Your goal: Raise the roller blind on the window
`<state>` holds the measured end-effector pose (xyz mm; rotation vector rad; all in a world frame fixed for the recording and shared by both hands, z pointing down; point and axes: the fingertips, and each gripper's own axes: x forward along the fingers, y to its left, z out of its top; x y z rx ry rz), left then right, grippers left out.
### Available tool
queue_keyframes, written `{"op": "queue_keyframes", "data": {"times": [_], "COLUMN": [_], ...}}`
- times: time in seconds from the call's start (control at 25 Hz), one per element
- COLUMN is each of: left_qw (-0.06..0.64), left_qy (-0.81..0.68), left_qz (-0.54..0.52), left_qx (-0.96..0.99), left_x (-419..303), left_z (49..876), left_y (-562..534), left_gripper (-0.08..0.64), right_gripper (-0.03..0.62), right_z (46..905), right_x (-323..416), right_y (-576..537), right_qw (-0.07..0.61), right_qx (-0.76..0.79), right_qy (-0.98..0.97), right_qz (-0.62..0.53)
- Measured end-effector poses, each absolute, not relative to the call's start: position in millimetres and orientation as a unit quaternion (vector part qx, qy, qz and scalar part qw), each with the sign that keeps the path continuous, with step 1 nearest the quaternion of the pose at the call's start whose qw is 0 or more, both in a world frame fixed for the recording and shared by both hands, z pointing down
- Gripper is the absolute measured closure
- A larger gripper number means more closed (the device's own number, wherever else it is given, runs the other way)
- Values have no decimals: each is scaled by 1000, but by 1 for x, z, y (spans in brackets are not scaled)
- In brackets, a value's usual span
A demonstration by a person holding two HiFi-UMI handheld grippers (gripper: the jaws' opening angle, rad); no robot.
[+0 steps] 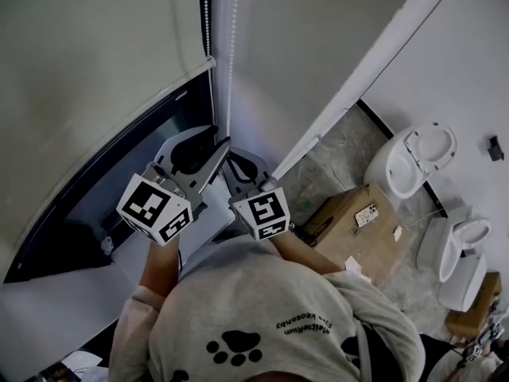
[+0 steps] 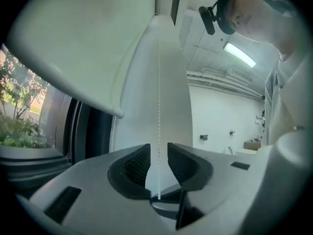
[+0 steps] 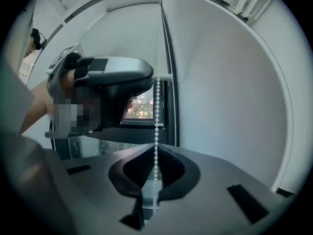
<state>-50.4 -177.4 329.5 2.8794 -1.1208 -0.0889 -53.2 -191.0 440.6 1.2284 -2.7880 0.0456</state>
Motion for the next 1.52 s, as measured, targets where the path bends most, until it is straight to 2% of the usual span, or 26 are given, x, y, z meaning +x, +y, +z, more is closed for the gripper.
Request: {"op": "queue_keyframes", "data": {"times": [0.24,0.36,0.52,0.64,0.72,1.2,1.52], "left_qw": [-6,-19,-28,-29,-29,-20,-9], "left_qy": [-367,-363,-364,-361,-355,-363,-375], "left_qz": [-31,-38,-34,-33,-29,-34,-25], "left_qx": [930,931,930,931,934,931,927], "left_x": [-44,-40,-38,-38,-37,-42,-43], "left_z": [304,293,290,289,289,294,324], "left_y": [-190,-193,-197,-199,-199,-199,-200], "left_gripper": [448,489,492,541,548,552,552], "right_gripper": [571,571,571,571,571,571,571], "right_z": [441,442,442,442,442,447,478], "right_x": [-54,-53,-53,-54,-55,-57,-58], "right_y": [-192,-192,-195,-196,-197,-200,-200], "right_qw": [50,53,55,58,60,64,90], "right_qx": [404,405,404,404,402,403,399], "right_qy": [-913,-913,-913,-913,-914,-913,-912], "right_qz": [12,8,7,4,1,-7,10]}}
